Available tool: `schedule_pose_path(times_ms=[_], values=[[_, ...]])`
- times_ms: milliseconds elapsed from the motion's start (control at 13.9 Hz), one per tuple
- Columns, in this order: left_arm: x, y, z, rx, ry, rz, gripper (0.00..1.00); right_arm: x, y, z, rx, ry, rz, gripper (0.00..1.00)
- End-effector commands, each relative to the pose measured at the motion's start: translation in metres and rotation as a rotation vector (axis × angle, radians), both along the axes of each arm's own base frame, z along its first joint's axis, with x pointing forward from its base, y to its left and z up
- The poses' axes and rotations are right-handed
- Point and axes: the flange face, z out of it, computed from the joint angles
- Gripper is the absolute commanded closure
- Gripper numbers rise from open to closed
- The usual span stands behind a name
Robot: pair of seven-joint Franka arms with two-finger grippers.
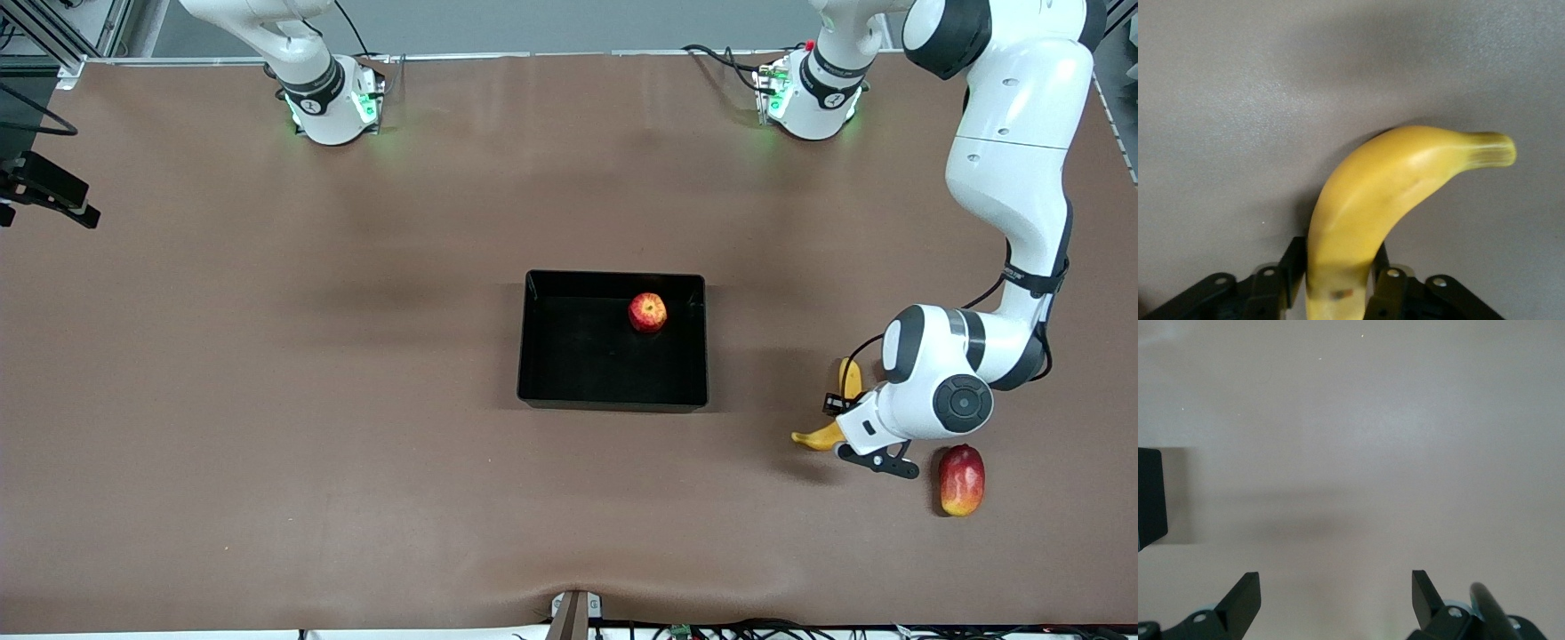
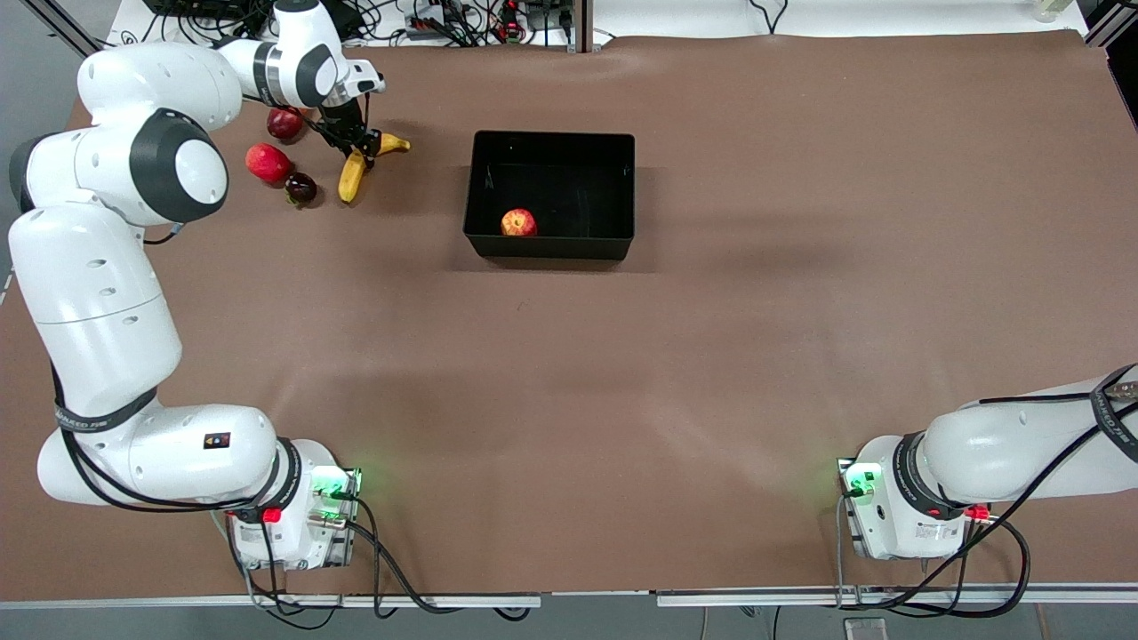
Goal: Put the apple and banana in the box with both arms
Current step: 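Move the left gripper to the yellow banana and grasp it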
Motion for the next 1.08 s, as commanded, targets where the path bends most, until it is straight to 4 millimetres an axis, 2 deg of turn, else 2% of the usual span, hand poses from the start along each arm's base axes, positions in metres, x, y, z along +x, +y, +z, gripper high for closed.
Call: schedule_pose_path(times_ms=[0,144,288,432,577,865,1009], values=[[0.001,-0.008,0.024,0.016,-0.032,-0.003,1.0,-0.003,-0.006,0.003,-0.008,0.006,-0.001,0.0],[0.001,-0.027,0.054,0.008,-0.053,-0.016,1.0,-0.004,-0.009,0.003,-0.007,0.005,-0.007,0.0],[-0.004,-0.064,0.092,-0.002,-0.065,-0.037,1.0,-0.004,-0.009,0.003,-0.005,0.006,-0.007,0.0],[-0.012,-0.107,0.121,0.002,-0.092,-0.027,1.0,-0.004,-0.009,0.003,-0.005,0.007,-0.009,0.0],[-0.029,-0.165,0.141,0.014,-0.102,0.011,1.0,-0.003,-0.011,0.002,-0.005,0.011,-0.013,0.0],[-0.062,-0.251,0.158,0.013,-0.132,0.109,1.0,-0.003,-0.013,0.001,-0.005,0.012,-0.016,0.0],[-0.087,-0.317,0.16,0.0,-0.148,0.093,1.0,-0.004,-0.014,0.0,-0.004,0.021,-0.018,0.0]])
